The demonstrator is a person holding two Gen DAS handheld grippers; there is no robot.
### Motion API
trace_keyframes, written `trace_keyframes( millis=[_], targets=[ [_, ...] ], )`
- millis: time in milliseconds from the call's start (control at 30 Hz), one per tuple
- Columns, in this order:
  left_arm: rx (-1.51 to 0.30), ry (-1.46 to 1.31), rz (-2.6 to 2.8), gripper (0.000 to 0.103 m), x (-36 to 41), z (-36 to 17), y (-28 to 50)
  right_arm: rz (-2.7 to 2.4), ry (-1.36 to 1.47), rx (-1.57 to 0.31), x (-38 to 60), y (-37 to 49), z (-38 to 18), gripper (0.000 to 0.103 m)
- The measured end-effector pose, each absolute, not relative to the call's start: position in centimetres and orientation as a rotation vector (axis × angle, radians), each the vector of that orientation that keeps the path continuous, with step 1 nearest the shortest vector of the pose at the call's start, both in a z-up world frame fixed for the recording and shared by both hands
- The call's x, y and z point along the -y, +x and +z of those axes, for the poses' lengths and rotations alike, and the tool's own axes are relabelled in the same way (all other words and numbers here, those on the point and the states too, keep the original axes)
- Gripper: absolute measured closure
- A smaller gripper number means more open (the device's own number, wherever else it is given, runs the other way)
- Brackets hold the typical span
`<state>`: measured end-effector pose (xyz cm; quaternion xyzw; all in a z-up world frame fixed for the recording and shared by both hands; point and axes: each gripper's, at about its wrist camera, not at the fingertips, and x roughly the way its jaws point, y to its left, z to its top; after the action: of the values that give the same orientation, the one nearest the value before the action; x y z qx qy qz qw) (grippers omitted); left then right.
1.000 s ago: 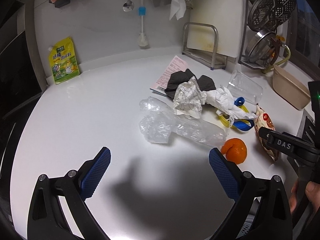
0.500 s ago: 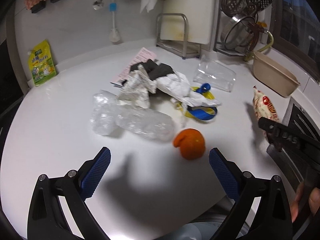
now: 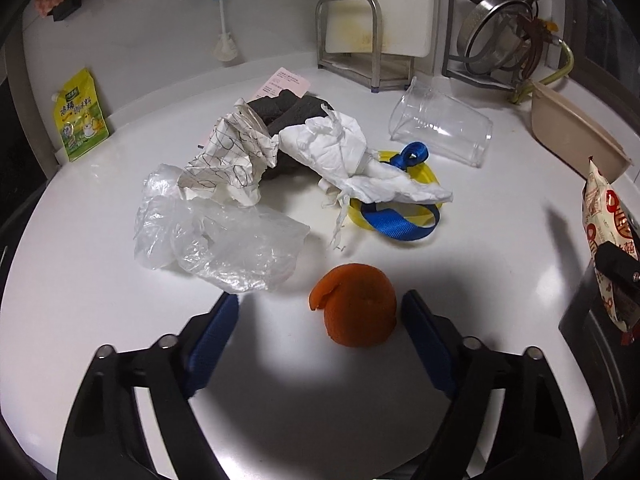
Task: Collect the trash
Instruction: 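Grasp the red-and-white snack wrapper with the right tool while the left tool grasps the orange peel, then carry wrapper and peel over the bin and open both tools to drop them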
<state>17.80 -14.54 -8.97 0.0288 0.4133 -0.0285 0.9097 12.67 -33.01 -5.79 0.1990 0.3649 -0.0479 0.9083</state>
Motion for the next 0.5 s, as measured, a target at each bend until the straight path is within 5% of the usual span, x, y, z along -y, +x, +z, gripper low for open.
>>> trace_keyframes(
  millis=[233,500],
  targets=[
    [-0.823,0.062,-0.113,0.076,14.8,-8.7,16.9,-0.09,0.415,-0.745,33.1,12.5,-5.8,0.081],
    [-0.773,0.068,-0.134,0.082,13.0,-7.5,14.7,-0.064,0.355,-0.733,31.4,11.1,-5.7,0.081]
  ],
)
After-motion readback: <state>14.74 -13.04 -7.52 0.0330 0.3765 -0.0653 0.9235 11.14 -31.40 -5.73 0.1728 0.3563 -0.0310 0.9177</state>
